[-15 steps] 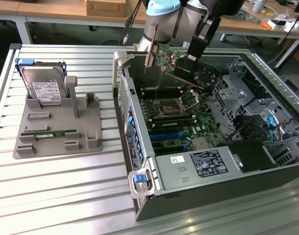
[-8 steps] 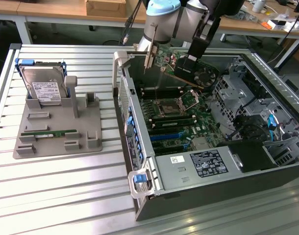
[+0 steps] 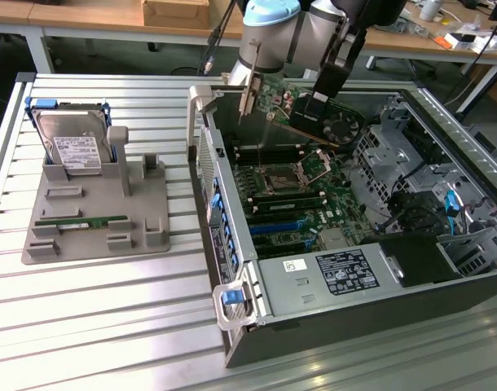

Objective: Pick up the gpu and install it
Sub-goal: 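Insert the gpu into the slot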

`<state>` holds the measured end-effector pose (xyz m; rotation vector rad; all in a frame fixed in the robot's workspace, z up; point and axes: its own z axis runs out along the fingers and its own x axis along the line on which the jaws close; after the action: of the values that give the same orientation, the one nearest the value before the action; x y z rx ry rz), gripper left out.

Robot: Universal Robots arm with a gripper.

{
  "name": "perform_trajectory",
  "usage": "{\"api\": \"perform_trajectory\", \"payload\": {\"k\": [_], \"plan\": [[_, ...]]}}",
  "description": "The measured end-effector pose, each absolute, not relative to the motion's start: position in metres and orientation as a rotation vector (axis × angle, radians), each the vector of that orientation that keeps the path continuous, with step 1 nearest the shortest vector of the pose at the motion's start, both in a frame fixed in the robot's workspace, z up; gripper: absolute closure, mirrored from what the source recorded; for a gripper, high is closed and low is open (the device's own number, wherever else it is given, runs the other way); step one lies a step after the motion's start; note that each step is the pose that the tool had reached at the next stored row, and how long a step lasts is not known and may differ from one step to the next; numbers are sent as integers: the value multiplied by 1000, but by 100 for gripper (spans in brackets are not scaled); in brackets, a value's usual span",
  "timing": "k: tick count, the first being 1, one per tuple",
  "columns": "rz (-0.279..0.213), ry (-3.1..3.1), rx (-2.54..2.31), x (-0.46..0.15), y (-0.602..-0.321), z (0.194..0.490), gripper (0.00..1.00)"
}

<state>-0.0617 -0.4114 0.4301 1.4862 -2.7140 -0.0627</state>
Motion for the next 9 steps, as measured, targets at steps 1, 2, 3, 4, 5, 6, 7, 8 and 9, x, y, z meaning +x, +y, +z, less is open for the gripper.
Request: {"api": "perform_trajectory", "payload": {"k": [1, 2, 3, 4, 5, 6, 7, 8, 9], "plan": [[-63, -2711, 1492, -62, -411, 430, 74], [-62, -2708, 1497, -62, -411, 430, 74], [-62, -2701, 1509, -62, -411, 430, 74], [-62, -2694, 1521, -62, -411, 430, 74], [-61, -2687, 1533, -62, -411, 430, 74], [-61, -2683, 1540, -62, -411, 430, 74], [-61, -2680, 1545, -62, -411, 430, 74], [-61, -2677, 1550, -61, -411, 430, 74], [-61, -2672, 1558, -61, -411, 430, 74]]}}
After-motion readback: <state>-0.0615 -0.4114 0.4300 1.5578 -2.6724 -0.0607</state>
